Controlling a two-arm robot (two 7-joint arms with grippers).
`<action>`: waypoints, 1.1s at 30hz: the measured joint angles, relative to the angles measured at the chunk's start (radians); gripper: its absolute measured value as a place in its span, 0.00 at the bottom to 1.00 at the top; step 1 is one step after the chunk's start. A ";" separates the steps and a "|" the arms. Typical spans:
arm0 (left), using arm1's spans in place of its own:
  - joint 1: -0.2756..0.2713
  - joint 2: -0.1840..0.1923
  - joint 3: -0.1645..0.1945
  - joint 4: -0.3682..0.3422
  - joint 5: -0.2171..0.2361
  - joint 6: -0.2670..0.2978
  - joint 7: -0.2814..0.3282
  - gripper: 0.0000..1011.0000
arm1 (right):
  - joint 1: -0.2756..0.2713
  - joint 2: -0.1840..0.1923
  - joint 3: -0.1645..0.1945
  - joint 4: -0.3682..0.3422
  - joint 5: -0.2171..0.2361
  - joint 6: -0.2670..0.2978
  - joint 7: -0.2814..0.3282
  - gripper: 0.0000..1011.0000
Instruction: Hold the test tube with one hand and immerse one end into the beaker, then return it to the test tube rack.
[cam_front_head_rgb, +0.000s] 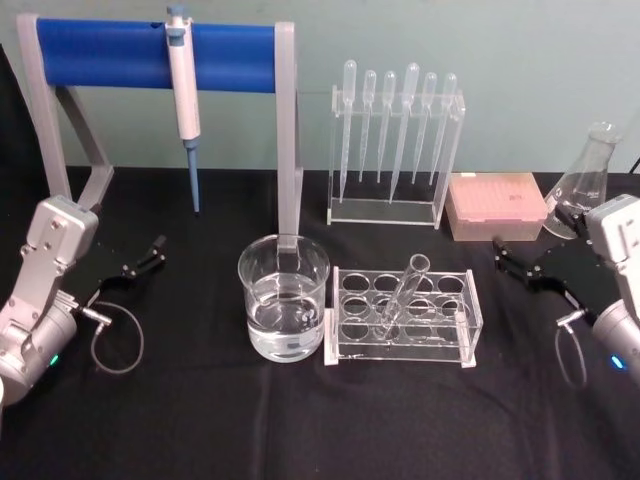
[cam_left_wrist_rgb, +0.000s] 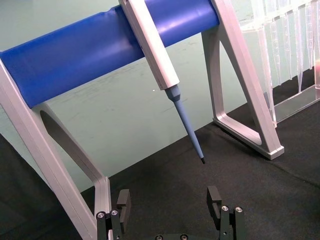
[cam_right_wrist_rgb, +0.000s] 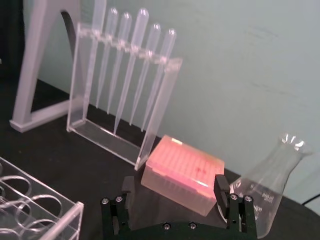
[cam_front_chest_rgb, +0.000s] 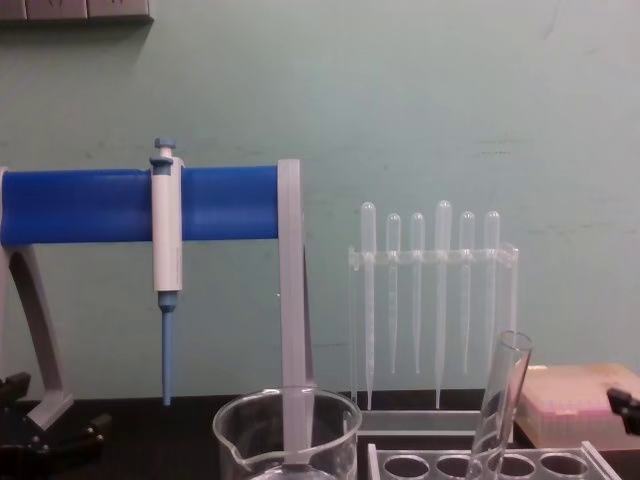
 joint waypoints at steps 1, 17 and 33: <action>0.000 0.000 0.000 0.000 0.000 0.000 0.000 0.99 | -0.005 0.004 0.005 -0.012 0.002 0.004 0.003 0.99; 0.000 0.000 0.000 0.000 0.000 0.000 0.000 0.99 | -0.134 0.141 0.084 -0.195 0.199 0.002 0.324 0.99; 0.000 0.000 0.000 0.000 0.000 0.000 0.000 0.99 | -0.117 0.139 0.071 -0.120 0.370 -0.098 0.721 0.99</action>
